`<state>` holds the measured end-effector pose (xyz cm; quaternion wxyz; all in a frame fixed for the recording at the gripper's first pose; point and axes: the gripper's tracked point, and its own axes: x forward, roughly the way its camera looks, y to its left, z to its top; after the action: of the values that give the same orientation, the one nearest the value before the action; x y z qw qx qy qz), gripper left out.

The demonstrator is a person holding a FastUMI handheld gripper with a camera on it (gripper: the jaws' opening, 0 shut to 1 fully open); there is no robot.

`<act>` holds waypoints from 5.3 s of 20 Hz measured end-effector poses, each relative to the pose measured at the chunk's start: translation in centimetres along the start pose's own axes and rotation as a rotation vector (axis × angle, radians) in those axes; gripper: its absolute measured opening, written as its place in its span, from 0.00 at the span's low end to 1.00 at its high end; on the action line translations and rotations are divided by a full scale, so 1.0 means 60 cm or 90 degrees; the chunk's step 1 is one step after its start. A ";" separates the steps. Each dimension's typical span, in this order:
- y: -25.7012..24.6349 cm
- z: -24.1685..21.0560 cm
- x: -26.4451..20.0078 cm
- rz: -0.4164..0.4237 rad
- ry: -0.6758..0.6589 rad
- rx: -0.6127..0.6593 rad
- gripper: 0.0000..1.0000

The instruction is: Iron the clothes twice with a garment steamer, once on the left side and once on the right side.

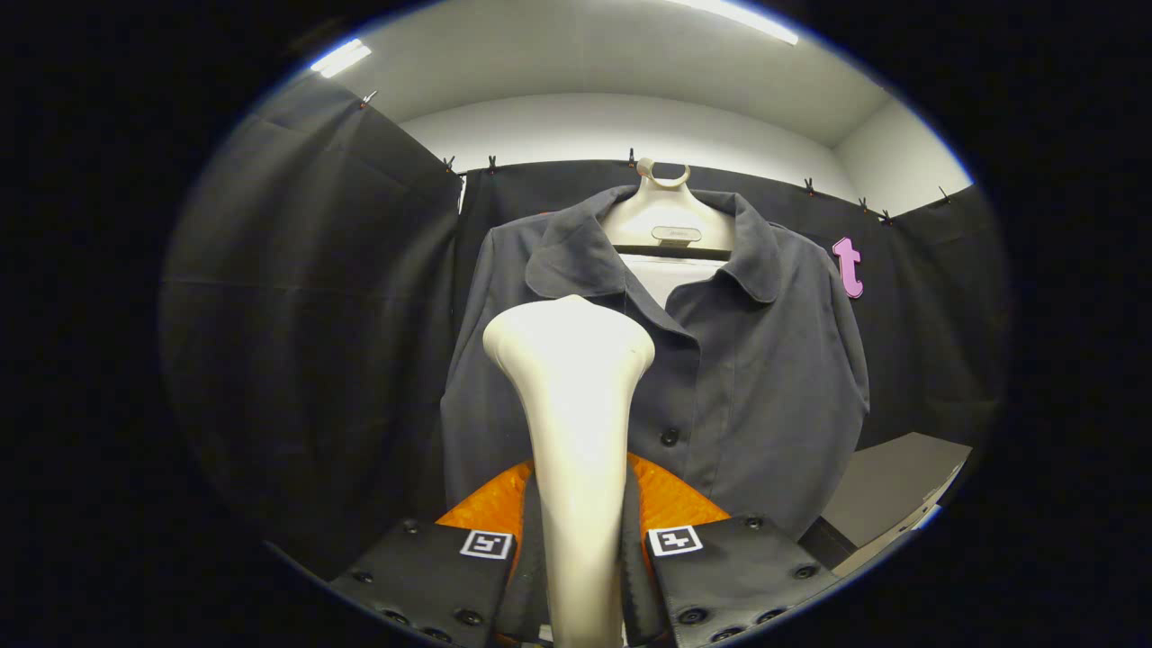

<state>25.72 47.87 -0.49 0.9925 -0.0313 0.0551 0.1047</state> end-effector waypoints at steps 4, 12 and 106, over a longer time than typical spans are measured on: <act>-0.004 -0.020 0.010 -0.007 0.010 -0.005 0.41; -0.014 -0.106 0.004 -0.015 0.061 -0.007 0.41; -0.335 -0.026 -0.056 -0.120 0.016 -0.006 0.41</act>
<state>26.55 27.45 -0.61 0.9970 -0.0425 0.0639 0.0110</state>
